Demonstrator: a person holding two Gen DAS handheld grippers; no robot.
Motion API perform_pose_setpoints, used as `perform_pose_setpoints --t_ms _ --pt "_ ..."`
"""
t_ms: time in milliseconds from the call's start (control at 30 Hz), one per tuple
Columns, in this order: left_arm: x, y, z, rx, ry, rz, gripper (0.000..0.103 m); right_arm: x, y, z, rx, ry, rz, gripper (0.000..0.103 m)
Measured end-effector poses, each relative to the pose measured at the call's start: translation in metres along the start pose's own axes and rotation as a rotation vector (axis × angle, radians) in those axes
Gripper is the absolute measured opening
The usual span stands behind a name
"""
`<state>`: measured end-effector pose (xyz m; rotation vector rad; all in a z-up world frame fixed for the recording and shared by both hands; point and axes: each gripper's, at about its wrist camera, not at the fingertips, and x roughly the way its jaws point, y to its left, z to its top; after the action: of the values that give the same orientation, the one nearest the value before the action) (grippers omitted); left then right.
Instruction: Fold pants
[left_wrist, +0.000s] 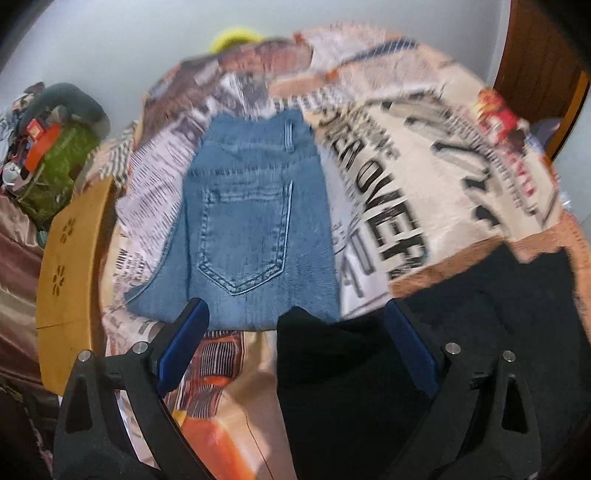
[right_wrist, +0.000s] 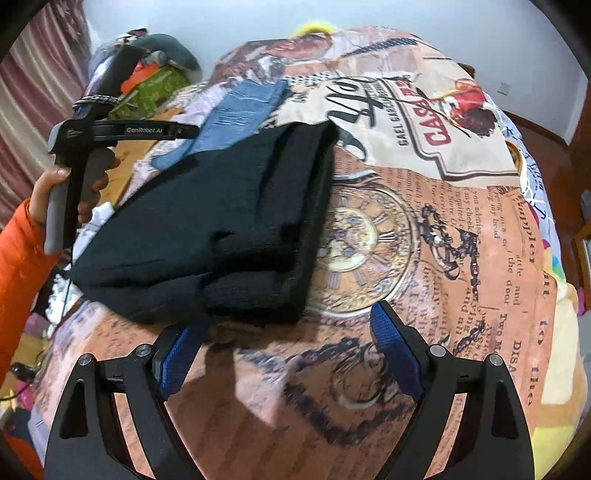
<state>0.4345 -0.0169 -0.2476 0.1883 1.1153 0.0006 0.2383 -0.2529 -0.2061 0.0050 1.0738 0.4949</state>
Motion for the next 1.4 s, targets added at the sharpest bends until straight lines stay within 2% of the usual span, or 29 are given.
perform_pose_setpoints --t_ms 133,233,333,500,600,667,700,800,967,1033,1167,1300,1400 --pt "0.046 -0.004 0.007 0.063 0.105 0.027 0.097 0.008 -0.013 0.008 0.029 0.012 0.009 0.087" --pt "0.072 -0.002 -0.001 0.062 0.208 -0.094 0.097 0.014 -0.023 0.013 0.044 0.016 0.022 0.087" --pt "0.081 0.005 -0.01 0.063 0.266 -0.153 0.097 0.02 -0.032 0.018 0.043 0.02 0.046 0.087" --pt "0.072 0.01 -0.038 0.124 0.281 -0.119 0.097 0.027 -0.05 0.034 0.023 -0.003 0.012 0.086" --pt "0.055 0.015 -0.063 0.13 0.267 -0.095 0.097 0.026 -0.067 0.048 0.05 -0.034 -0.082 0.086" --pt "0.04 0.017 -0.079 0.128 0.248 -0.08 0.097 0.024 -0.084 0.057 0.108 -0.049 -0.186 0.084" --pt "0.032 0.019 -0.087 0.119 0.238 -0.079 0.096 0.022 -0.095 0.061 0.149 -0.048 -0.205 0.082" --pt "0.011 0.023 -0.111 0.092 0.238 -0.105 0.091 0.004 -0.115 0.06 0.249 -0.062 -0.129 0.082" --pt "-0.024 0.013 -0.143 0.096 0.213 -0.101 0.08 -0.027 -0.087 0.045 0.176 -0.086 -0.118 0.082" --pt "-0.035 0.003 -0.144 0.104 0.196 -0.082 0.078 -0.033 -0.074 0.046 0.134 -0.087 -0.096 0.082" --pt "-0.05 0.001 -0.145 0.074 0.166 -0.063 0.076 -0.041 -0.037 0.047 0.066 -0.101 -0.048 0.082" --pt "-0.065 0.0 -0.147 0.047 0.135 -0.078 0.076 -0.042 0.001 0.038 0.028 -0.091 0.048 0.082" --pt "-0.071 0.001 -0.148 0.023 0.116 -0.113 0.076 -0.031 0.021 0.026 0.005 -0.052 0.084 0.082"
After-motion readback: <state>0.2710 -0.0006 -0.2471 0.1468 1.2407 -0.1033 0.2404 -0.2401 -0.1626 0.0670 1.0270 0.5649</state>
